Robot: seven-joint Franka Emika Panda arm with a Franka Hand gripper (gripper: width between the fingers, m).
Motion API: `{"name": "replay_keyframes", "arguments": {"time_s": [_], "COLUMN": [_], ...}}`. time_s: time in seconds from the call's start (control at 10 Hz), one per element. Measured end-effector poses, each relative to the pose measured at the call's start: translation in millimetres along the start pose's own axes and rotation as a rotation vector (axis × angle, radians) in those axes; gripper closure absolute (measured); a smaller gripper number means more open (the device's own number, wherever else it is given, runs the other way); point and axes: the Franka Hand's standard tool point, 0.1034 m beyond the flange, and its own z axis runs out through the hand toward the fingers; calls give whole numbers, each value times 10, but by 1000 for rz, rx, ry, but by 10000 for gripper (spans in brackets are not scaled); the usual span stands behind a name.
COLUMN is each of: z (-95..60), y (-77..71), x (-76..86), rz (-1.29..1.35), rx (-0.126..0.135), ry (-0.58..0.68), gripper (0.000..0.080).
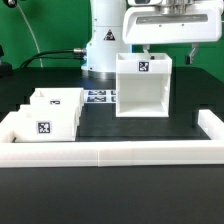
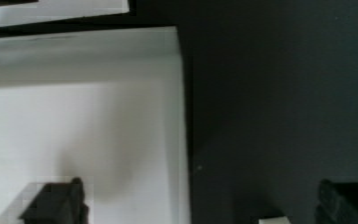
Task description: Assemble drawer
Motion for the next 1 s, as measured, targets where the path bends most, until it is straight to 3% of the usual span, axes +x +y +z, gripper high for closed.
{"name": "replay_keyframes", "arguments": {"time_s": [0.2, 0.3, 0.4, 0.5, 0.6, 0.7, 1.0], "z": [14, 15, 15, 15, 15, 14, 14], "y": [-1, -1, -1, -1, 0, 0, 0], "x": [-8, -8, -8, -8, -8, -8, -8], "rz": [0, 0, 0, -1, 0, -1, -1], "rx": [0, 0, 0, 0, 0, 0, 0], "ry": [-4, -4, -4, -4, -4, -4, -4], "gripper": [159, 362, 498, 498, 696, 763, 763]}}
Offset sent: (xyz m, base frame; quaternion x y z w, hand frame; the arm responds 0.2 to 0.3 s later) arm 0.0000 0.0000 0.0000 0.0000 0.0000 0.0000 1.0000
